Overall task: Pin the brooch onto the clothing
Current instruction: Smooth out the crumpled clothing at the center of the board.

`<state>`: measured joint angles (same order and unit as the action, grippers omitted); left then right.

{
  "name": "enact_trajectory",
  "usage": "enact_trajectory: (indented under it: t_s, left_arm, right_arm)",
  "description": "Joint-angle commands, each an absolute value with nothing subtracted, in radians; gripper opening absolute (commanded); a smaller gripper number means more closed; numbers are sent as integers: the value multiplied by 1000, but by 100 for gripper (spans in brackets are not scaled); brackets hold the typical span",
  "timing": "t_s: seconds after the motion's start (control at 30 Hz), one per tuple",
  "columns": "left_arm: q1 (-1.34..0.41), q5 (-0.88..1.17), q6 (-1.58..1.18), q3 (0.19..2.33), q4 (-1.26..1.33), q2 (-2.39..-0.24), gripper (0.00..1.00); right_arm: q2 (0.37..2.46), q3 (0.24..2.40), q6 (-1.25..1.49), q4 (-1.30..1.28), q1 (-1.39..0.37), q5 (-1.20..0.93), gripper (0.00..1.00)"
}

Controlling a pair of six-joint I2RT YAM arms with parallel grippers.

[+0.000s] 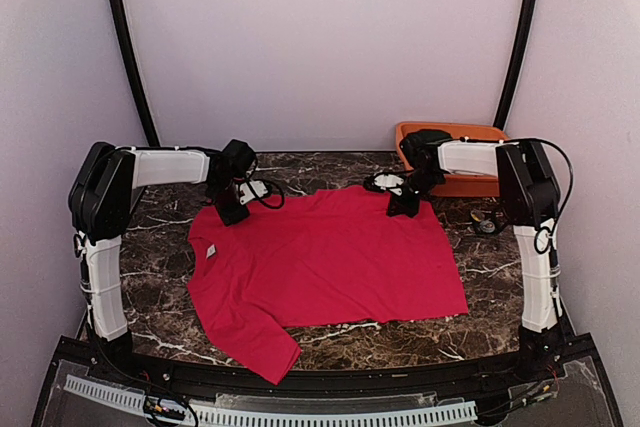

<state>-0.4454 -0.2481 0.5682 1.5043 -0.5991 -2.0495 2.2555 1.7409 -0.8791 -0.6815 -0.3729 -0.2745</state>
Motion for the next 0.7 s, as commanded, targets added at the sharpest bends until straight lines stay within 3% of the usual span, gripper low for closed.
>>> enact_trajectory:
  t_s: [0.0, 0.67]
  left_arm:
    - [-444, -262, 567, 1498, -607, -2034, 1]
    - [-442, -319, 561, 1493, -586, -2014, 1]
  right_arm:
    - [2266, 1743, -882, -713, -369, -276, 0]
    - [2108, 1704, -891, -681, -326, -329, 0]
